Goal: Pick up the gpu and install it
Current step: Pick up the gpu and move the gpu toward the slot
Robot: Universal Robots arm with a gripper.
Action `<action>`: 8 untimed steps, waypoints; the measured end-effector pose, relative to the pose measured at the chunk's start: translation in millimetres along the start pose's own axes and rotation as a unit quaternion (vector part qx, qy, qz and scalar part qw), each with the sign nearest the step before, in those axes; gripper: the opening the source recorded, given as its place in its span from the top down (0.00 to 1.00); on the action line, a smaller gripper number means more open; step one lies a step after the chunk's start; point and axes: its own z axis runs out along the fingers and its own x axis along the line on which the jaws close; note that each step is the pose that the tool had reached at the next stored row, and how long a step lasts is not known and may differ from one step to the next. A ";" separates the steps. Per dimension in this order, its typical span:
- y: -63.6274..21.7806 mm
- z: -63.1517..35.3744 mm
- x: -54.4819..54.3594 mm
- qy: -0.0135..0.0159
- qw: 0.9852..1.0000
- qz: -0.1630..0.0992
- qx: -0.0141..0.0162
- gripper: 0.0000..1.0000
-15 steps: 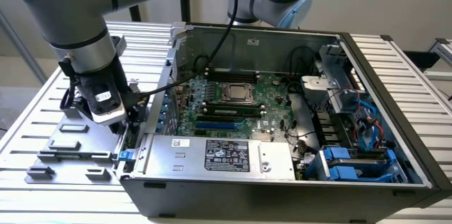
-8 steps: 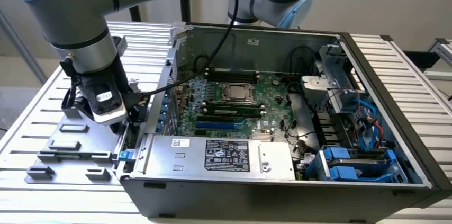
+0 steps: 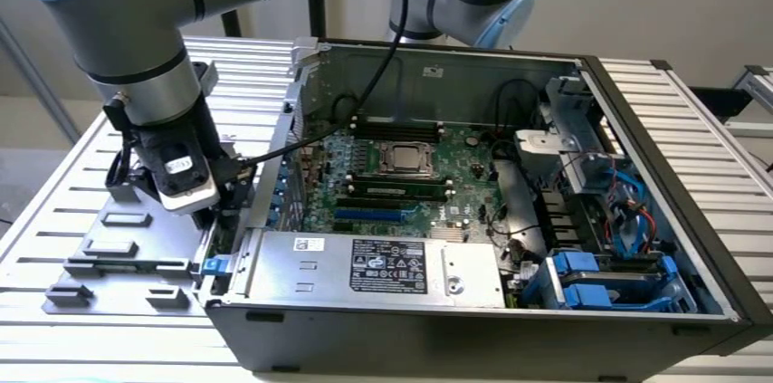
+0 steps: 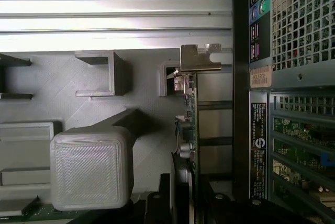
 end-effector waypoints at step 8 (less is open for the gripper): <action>0.0 -1.0 -1.0 0.000 1.000 0.000 0.000 0.74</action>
